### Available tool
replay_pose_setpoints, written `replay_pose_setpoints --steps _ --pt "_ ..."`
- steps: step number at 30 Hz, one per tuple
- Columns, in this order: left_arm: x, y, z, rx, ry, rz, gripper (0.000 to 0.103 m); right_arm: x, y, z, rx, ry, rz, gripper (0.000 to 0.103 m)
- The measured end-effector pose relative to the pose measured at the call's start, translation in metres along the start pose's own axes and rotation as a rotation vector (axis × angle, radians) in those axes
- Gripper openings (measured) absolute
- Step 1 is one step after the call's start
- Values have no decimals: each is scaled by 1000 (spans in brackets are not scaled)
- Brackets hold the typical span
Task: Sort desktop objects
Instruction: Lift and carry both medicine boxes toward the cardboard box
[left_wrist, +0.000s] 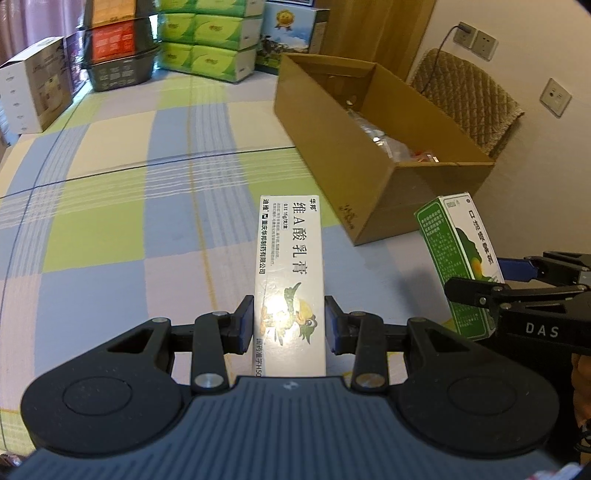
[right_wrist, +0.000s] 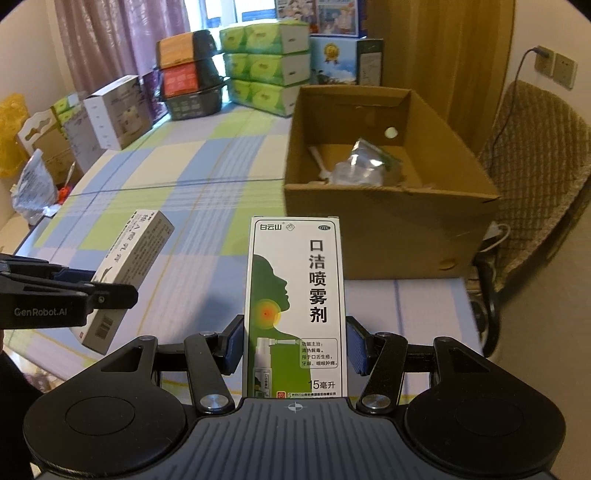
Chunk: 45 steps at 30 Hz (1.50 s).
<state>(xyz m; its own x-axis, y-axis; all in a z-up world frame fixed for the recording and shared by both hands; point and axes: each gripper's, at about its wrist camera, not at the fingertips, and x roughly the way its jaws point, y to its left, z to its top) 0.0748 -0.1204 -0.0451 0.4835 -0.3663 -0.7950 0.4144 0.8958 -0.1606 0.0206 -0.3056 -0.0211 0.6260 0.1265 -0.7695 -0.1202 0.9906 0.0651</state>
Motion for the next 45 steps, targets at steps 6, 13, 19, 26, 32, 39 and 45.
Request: replay_pose_setpoints --steps 6,13,19,26,32,39,45 --pt "6 -24 6 28 0 -32 33 -8 -20 0 25 -22 -42 52" --pt "11 -42 15 31 -5 -69 33 -16 -43 0 62 -38 -74 52" --pt "14 -61 24 50 -10 -96 32 -21 -55 -1 71 -51 -97 52" --pt "19 -79 29 65 -8 -120 33 -25 -64 0 74 -58 -119 52" --pt "23 -86 31 76 -5 -131 33 -26 -70 0 82 -60 -129 52" --pt "24 -93 37 85 -12 -139 33 -26 -73 3 77 -66 -135 52" --pt "24 -98 44 84 -28 -142 33 -27 -75 8 71 -76 -142 52"
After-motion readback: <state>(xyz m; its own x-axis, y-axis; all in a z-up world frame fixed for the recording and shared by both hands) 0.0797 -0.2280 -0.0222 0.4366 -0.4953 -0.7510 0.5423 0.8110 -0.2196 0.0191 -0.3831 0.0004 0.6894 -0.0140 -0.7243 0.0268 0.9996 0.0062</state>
